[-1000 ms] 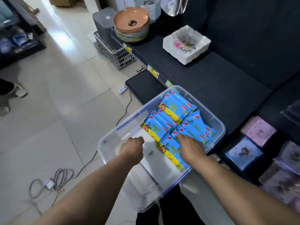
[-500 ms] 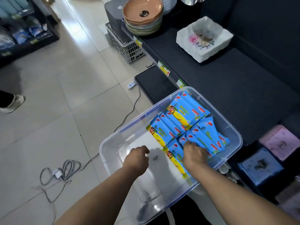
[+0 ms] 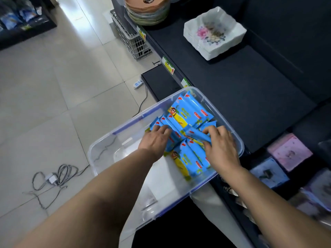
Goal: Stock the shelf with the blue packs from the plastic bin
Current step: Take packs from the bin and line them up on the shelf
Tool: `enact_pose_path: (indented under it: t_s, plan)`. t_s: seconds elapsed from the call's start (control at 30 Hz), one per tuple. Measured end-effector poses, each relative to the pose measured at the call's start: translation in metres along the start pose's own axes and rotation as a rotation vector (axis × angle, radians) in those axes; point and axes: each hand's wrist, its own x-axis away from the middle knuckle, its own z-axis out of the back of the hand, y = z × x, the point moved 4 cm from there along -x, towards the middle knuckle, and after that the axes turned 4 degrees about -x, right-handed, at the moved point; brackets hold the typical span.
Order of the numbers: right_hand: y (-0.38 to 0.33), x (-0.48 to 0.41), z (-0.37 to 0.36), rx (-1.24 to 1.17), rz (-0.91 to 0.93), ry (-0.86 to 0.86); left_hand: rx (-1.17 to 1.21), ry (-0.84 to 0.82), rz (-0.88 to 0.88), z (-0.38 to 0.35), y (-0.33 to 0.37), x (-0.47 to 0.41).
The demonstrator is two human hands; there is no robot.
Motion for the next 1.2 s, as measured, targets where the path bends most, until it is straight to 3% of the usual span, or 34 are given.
enact_pose_path:
  t_s: [0.1, 0.27, 0.4, 0.8, 0.97, 1.2]
  plan:
    - [0.009, 0.005, -0.009, -0.018, 0.004, -0.009, -0.154, -0.001, -0.094, -0.005, 0.007, -0.007]
    - [0.019, 0.022, -0.023, 0.033, 0.107, 0.010, -0.289, -0.032, -0.046, -0.018, 0.000, -0.010]
    - [0.023, 0.029, -0.024, 0.064, 0.191, 0.027, -0.369, -0.154, -0.035, -0.032, -0.006, 0.001]
    - [-0.006, 0.041, -0.016, 0.020, 0.128, 0.084, -0.520, -0.269, 0.058, -0.045, -0.047, 0.037]
    - [-0.038, 0.058, -0.006, 0.030, 0.096, 0.147, -0.285, -0.300, 0.101, -0.032, -0.077, 0.068]
    - [-0.068, 0.105, 0.017, -0.008, -0.100, 0.215, 0.131, -0.028, 0.061, 0.047, -0.077, 0.094]
